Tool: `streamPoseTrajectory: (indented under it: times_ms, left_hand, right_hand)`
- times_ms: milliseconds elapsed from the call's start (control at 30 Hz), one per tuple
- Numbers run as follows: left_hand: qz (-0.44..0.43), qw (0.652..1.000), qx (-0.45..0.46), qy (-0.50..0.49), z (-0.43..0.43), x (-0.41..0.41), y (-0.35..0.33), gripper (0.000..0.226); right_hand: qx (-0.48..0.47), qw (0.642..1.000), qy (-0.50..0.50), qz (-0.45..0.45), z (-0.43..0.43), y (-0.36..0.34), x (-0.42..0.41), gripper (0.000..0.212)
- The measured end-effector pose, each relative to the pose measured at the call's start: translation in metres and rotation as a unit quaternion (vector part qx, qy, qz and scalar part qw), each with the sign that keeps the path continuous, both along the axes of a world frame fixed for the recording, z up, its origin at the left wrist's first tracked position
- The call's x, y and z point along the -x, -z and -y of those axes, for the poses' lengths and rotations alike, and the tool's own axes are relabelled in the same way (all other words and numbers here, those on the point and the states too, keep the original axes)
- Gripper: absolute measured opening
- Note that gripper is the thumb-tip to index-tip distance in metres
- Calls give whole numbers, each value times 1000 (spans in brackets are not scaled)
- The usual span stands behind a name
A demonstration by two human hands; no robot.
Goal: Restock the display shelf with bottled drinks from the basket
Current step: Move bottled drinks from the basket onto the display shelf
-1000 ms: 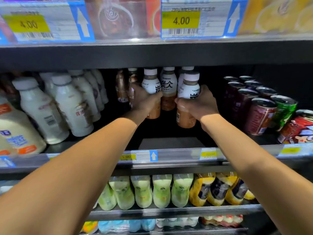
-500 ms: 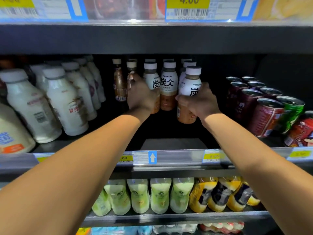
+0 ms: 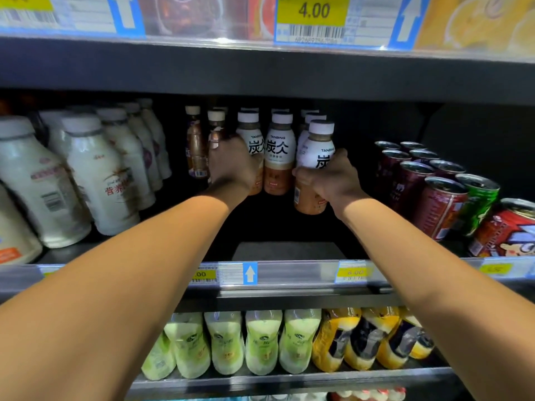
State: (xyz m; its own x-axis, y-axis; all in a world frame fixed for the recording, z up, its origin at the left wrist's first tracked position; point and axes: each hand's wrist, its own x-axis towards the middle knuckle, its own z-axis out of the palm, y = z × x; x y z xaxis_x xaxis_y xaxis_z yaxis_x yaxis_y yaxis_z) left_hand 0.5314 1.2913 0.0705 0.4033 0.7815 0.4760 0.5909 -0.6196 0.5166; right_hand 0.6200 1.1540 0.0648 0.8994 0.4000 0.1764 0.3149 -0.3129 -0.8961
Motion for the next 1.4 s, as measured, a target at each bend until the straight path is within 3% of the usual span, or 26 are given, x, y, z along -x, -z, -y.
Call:
streamPoseTrajectory:
  times_ms: [967,1300,1400]
  left_hand:
    - [-10,1000,-25,-15,0,-9,6,51]
    - [9,1000,9,-15,-5,-11,8,51]
    - [26,999,20,26,4,-1,6,46]
  right_hand:
    - [-14,999,-28,-12,0,3,-16,60]
    - [-29,999,-31,-32,-3,5,-22,67]
    - [-33,997,-53,-48,1,6,-23,81]
